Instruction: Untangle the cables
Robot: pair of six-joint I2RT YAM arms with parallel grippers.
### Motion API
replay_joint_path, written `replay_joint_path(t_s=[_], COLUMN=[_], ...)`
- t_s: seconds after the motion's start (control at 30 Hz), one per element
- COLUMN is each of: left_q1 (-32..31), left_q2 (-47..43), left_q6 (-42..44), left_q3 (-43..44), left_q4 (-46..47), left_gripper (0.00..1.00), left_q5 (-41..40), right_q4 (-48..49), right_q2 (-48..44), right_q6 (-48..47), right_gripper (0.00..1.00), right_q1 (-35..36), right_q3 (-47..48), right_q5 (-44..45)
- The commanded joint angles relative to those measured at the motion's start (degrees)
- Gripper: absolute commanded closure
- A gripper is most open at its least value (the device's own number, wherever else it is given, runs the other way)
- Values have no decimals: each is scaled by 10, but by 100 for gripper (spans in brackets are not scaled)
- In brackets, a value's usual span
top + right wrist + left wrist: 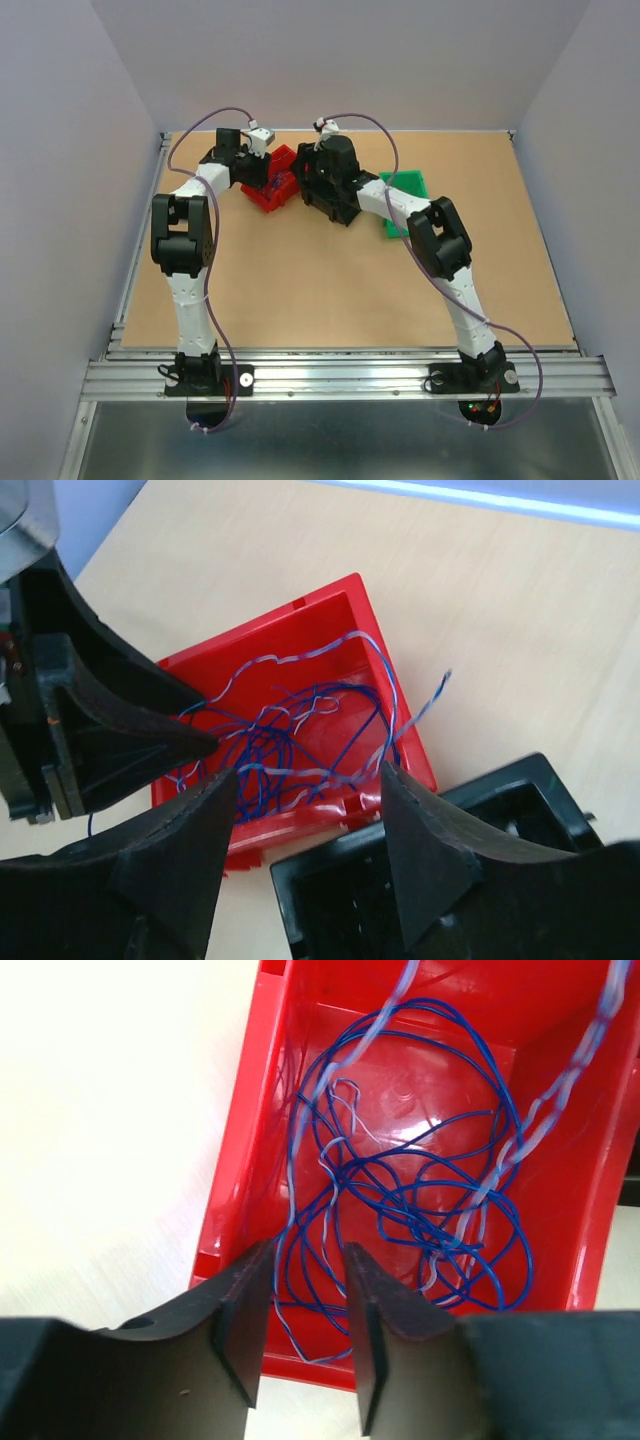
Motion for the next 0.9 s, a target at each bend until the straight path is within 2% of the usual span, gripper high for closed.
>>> replay_joint_path(t_s=[0.0, 0.37, 0.57, 0.63, 0.7, 0.73, 0.77, 0.8, 0.87], left_q1=[-2, -3, -4, -3, -1, 1, 4, 11, 28], left_q2=[-50, -95, -132, -163, -192, -227, -247, -290, -340], left_q6=[3, 3, 8, 12, 14, 12, 10, -3, -26], left_q3=[4, -3, -22, -48, -91, -107, -124, -165, -213], left_q4=[10, 11, 18, 30, 59, 70, 80, 117, 177], left_gripper=[49, 40, 38, 33, 4, 1, 1, 1, 1], left_q5=[18, 24, 11, -3, -18, -21, -25, -35, -40], right_q4=[97, 139, 180, 207, 250, 268, 288, 318, 329], right_q2=[-62, -109, -155, -191, -224, -274, -300, -365, -432], right_q6=[-1, -1, -1, -2, -9, -13, -16, -24, -40], right_gripper=[34, 30, 27, 18, 8, 0, 0, 0, 0], right_q1=[7, 7, 6, 6, 6, 7, 6, 7, 6], right_q3=[-54, -120, -194, -246, -298, -328, -400, -435, -530], right_q5=[18, 35, 42, 42, 39, 39, 40, 42, 72])
